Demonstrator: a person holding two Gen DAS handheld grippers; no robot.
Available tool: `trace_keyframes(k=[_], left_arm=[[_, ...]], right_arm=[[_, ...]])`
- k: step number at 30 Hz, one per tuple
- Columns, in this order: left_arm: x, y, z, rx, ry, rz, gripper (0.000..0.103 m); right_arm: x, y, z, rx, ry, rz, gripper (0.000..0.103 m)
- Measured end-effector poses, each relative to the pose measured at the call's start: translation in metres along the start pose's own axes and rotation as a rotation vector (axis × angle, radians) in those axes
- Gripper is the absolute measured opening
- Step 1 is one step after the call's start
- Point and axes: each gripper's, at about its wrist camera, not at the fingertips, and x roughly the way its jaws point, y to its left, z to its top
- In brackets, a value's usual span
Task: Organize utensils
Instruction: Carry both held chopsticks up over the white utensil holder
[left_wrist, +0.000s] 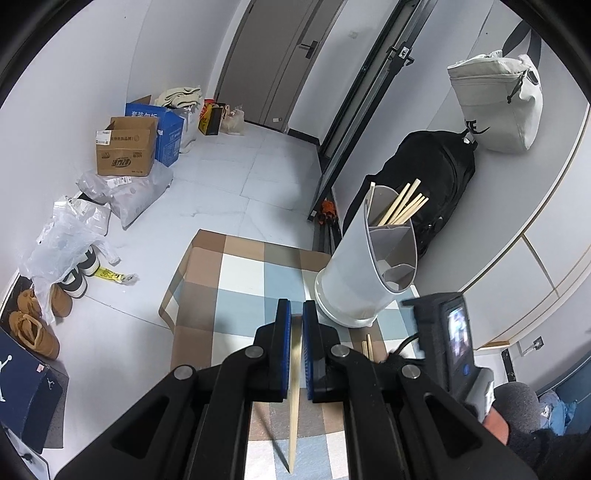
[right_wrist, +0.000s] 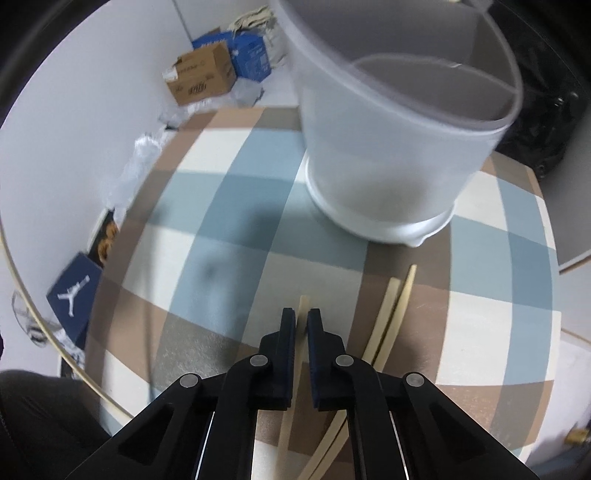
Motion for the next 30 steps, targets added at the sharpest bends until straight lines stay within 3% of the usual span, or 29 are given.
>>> trace_keyframes(k=[17,30], left_arm=[[-0.008,-0.037,0.003,0.112,-0.016,0.058,0.002],[-0.017,-0.076,0.031,0.157,-0.046,0.107,0.002]], right_arm=[[-0.110,-0.043,-0.001,0.143,-0.326,0.212,0.005],[-0.169,-0.050,0.001,0.101,-0.511,0.276,0.005]])
